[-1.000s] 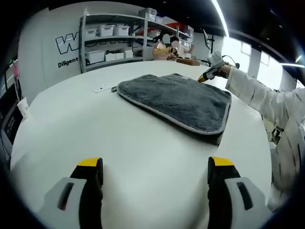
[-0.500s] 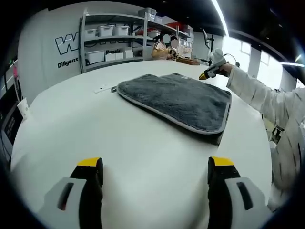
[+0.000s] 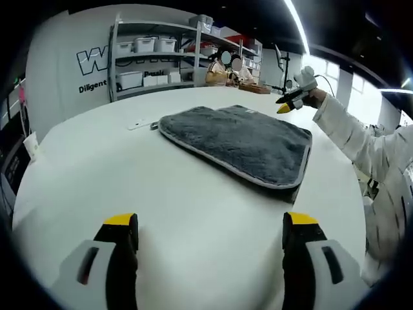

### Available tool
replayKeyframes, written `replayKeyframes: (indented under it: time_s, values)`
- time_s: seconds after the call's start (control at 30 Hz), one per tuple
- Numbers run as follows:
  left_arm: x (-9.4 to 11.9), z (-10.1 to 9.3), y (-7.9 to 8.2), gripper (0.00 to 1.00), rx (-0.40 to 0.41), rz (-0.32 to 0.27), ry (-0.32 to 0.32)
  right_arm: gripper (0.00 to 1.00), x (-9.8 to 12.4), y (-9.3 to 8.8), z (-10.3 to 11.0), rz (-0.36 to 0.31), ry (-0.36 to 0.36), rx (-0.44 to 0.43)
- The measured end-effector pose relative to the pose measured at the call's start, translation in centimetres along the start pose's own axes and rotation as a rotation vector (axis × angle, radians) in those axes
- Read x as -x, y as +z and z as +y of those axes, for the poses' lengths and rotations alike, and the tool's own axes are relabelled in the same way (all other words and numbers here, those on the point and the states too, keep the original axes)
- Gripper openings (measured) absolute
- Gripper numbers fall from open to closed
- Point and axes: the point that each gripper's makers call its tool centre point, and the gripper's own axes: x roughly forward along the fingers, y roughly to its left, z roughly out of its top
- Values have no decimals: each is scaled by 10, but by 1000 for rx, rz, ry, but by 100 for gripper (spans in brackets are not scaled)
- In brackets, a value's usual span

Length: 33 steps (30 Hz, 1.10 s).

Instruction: Open the folded towel by lifting each exposed corner and separating the folded layers until the towel lies flat within the target outline without major curled edges

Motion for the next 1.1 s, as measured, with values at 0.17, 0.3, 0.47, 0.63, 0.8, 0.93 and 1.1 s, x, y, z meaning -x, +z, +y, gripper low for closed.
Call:
replayKeyframes:
  time_s: [0.17, 0.3, 0.47, 0.63, 0.8, 0.93, 1.1]
  values:
    - [1, -1, 5, 95, -10, -24, -1, 77, 8, 6, 30, -35, 79, 39]
    - [1, -2, 7, 96, -9, -38, -4, 84, 13, 9, 49, -47, 99, 68]
    - [0, 0, 8, 99, -13, -47, 2, 95, 16, 17, 75, -91, 159, 90]
    - [0, 1, 13, 99, -16, -70, 7, 99, 15, 24, 102, -132, 223, 80]
    - [-2, 6, 9, 99, -3, -54, 24, 99, 10, 31, 126, -181, 291, 87]
    - [-5, 9, 9, 97, 41, -64, 22, 99, 9, 27, 135, -185, 306, 83]
    - [-8, 8, 11, 93, 55, -76, 20, 99, 5, 15, 138, -175, 317, 72]
